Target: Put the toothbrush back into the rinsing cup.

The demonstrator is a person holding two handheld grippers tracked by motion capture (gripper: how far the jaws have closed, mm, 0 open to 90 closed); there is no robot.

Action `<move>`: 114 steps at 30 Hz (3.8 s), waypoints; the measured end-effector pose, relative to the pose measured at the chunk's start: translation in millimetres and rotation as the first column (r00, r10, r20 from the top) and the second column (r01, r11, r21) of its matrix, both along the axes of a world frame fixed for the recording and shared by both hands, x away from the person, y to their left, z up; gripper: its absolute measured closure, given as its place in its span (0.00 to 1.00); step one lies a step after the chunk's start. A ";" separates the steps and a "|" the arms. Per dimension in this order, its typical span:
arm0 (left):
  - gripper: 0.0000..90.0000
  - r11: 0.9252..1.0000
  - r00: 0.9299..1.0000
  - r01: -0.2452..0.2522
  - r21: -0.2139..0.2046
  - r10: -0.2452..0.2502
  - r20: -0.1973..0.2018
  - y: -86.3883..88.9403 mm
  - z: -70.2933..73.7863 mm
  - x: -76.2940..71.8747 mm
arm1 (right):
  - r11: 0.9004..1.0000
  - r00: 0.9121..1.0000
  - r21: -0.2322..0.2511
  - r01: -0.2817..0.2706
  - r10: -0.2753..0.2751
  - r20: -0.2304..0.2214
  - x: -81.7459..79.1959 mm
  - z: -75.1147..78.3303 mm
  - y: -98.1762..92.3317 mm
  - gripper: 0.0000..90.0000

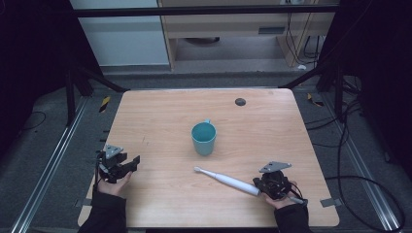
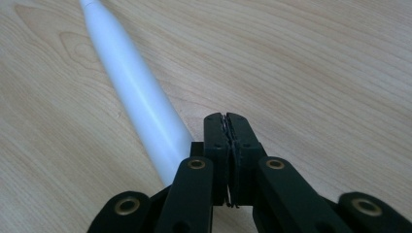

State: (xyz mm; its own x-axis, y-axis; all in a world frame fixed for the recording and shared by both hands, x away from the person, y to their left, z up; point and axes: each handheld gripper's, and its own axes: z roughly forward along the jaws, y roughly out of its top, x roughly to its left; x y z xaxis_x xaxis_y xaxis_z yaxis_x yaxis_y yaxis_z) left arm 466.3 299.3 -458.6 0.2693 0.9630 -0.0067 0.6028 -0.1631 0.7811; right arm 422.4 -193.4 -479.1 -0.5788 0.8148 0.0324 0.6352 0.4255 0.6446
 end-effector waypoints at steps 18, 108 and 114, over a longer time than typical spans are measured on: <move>0.49 1.000 1.000 0.001 0.002 -0.001 0.000 0.0 -0.3 0.2 | 1.000 1.000 -0.002 -0.009 0.010 0.018 -3.2 4.2 2.9 0.93; 0.47 1.000 1.000 0.011 0.013 -0.011 -0.027 -0.6 -4.0 3.2 | 0.911 0.914 -0.221 -0.349 0.279 -0.294 41.5 17.9 81.5 0.74; 0.47 1.000 1.000 0.009 0.013 -0.009 -0.024 -0.4 -3.6 2.9 | 0.925 0.926 -0.212 -0.314 0.249 -0.283 35.3 22.3 68.5 0.74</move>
State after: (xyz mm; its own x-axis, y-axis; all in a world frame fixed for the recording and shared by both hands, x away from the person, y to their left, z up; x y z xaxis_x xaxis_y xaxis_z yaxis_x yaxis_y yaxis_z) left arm 469.2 298.8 -462.3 0.2777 0.9607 -0.0012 0.6199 -0.1783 0.7642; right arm 457.7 -125.0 -456.8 -0.7850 0.6191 0.0210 0.5894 0.7361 0.3329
